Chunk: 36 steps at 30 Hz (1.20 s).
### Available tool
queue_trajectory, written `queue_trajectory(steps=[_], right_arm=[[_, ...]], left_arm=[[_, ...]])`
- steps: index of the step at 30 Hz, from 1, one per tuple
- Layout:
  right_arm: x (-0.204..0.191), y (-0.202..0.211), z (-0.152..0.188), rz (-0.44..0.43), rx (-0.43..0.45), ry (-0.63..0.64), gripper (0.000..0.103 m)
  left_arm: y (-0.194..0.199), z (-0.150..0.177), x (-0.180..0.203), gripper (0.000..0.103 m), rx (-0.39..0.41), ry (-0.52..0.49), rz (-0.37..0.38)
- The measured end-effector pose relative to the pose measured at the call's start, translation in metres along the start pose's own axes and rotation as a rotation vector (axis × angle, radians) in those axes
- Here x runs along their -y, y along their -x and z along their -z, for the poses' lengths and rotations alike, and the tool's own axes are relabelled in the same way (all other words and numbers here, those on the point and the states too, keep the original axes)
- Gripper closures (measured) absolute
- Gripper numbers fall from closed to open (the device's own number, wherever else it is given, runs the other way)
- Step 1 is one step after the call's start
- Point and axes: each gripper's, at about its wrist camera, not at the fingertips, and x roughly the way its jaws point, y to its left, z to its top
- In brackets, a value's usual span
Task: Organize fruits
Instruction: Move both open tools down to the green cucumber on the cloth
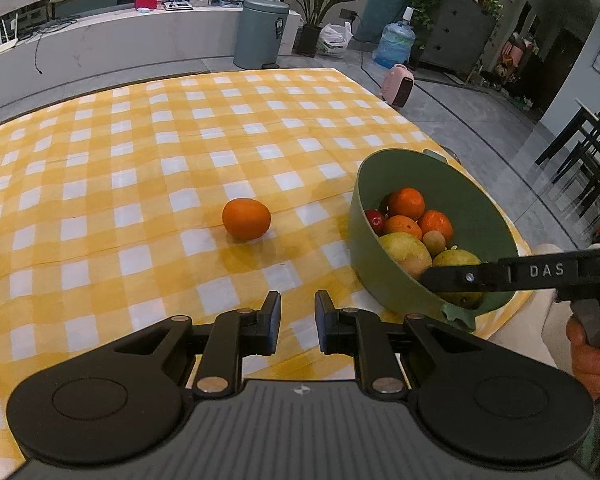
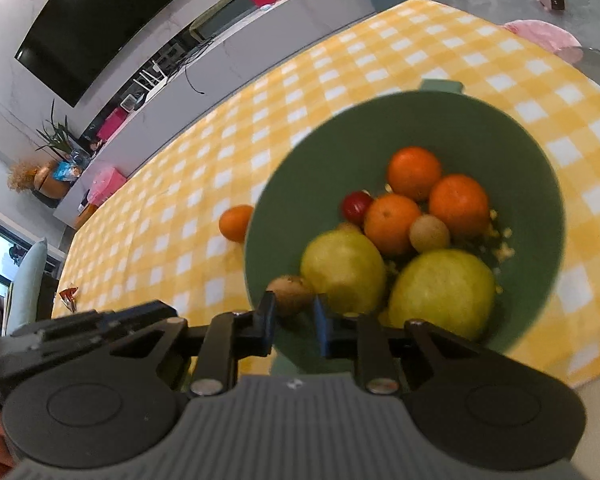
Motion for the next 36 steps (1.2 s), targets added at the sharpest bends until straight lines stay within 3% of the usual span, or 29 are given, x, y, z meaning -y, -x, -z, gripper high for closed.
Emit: queue_trajectory(steps=[11,17,19,21,23,28,31,32,33,36], right_arm=[[-0.007,0.020,0.008,0.058,0.080,0.010,0.085],[-0.038,0.030,0.023,0.028,0.159,0.117,0.084],[-0.052,0.031,0.032,0.025,0.180,0.182,0.082],[-0.063,0.030,0.041,0.028,0.200,0.238,0.068],[-0.074,0.028,0.050,0.023,0.207,0.288,0.067],[-0.100,0.011,0.071,-0.024,0.177,0.422,0.064],[-0.115,-0.007,0.084,-0.041,0.132,0.512,0.054],[-0.118,-0.014,0.087,-0.040,0.119,0.539,0.051],[-0.123,-0.020,0.089,-0.036,0.103,0.570,0.051],[-0.133,-0.040,0.097,-0.028,0.054,0.649,0.048]], left_arm=[[0.024,0.014,-0.008,0.080,-0.022,0.007,-0.053],[0.041,0.023,-0.019,0.077,-0.025,0.033,-0.071],[0.045,0.027,-0.023,0.076,-0.032,0.044,-0.071],[0.048,0.031,-0.028,0.071,-0.045,0.062,-0.080],[0.049,0.035,-0.033,0.066,-0.055,0.091,-0.094],[0.051,0.045,-0.049,0.056,-0.064,0.163,-0.117],[0.051,0.050,-0.055,0.051,-0.086,0.162,-0.126],[0.050,0.052,-0.057,0.044,-0.102,0.158,-0.121],[0.049,0.053,-0.059,0.039,-0.120,0.150,-0.114],[0.052,0.058,-0.063,0.035,-0.123,0.139,-0.113]])
